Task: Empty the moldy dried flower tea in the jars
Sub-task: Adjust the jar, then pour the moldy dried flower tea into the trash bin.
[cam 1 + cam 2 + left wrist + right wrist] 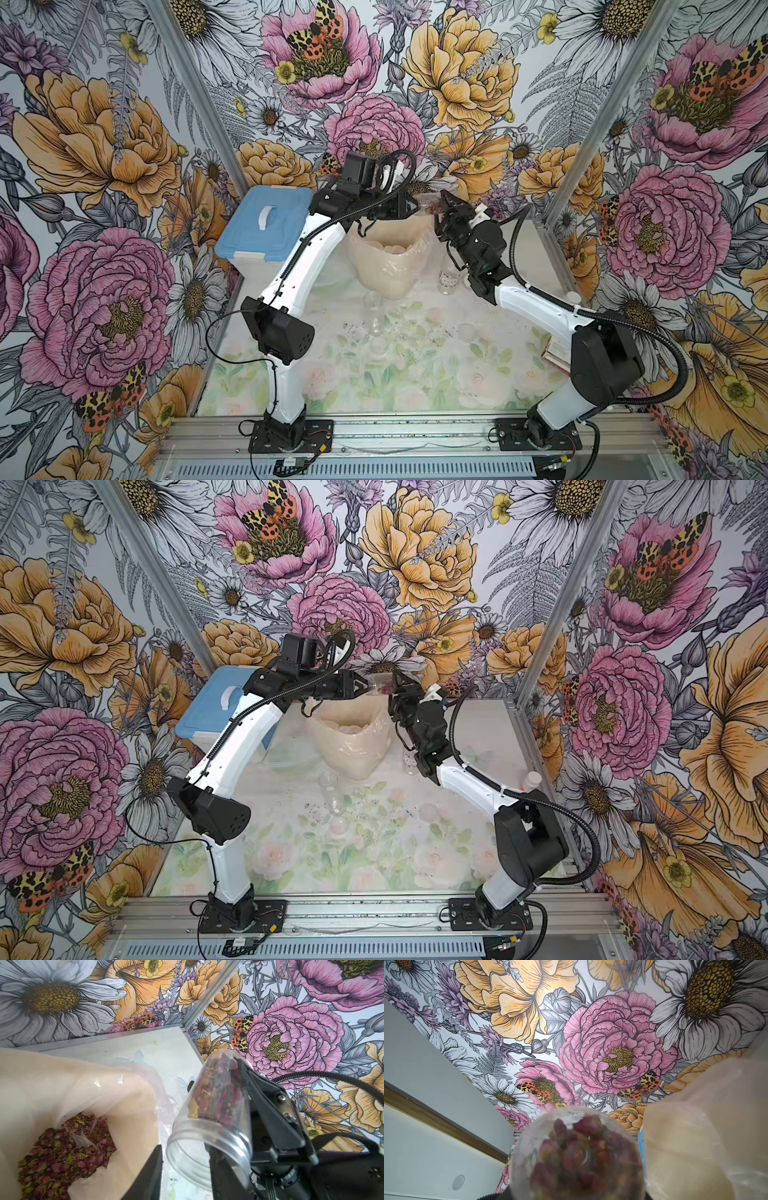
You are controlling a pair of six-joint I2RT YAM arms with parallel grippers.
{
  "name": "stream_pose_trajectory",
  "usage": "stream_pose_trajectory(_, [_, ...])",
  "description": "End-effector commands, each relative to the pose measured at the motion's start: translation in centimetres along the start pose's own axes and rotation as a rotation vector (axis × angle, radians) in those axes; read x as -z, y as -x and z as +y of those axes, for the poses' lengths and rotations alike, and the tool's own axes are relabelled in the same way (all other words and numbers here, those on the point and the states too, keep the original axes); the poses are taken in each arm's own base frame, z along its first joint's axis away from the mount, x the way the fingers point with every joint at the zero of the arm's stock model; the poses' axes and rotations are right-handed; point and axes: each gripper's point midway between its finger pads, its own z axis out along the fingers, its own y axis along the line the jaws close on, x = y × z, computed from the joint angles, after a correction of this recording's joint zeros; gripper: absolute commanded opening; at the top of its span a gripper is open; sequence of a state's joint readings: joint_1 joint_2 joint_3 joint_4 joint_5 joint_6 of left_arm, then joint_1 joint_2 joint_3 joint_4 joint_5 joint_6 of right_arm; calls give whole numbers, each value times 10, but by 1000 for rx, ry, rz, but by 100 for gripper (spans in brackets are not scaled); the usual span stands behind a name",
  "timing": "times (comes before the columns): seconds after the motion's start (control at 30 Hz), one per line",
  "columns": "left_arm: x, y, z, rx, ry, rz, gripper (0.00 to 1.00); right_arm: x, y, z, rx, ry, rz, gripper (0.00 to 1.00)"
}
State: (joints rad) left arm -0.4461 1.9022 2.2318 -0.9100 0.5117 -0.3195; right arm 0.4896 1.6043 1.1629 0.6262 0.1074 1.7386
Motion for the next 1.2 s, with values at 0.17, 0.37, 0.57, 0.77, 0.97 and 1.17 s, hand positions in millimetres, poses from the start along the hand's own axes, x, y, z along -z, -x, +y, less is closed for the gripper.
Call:
stream_pose_trajectory(0.17, [79, 11, 4, -47, 46, -246, 76, -9, 14, 5, 241, -31, -49, 43])
stream_pose_trajectory(0.37, [99, -9, 18, -34, 64, -308, 95, -17, 13, 4, 437, -85, -37, 43])
stream_pose_trajectory(0.57, [103, -25, 26, -30, 85, -296, 99, -26, 8, 2, 650, -133, -6, 42])
stream_pose_trajectory(0.77, [105, -30, 27, -24, 92, -295, 99, -36, 3, -6, 802, -171, 27, 42])
stream_pose_trajectory(0.97, [112, -33, 30, -24, 117, -316, 99, -40, -6, -15, 937, -194, 54, 42])
stream_pose_trajectory(1.17, [117, -37, 34, -9, 128, -347, 99, -43, -23, -20, 1104, -197, 102, 42])
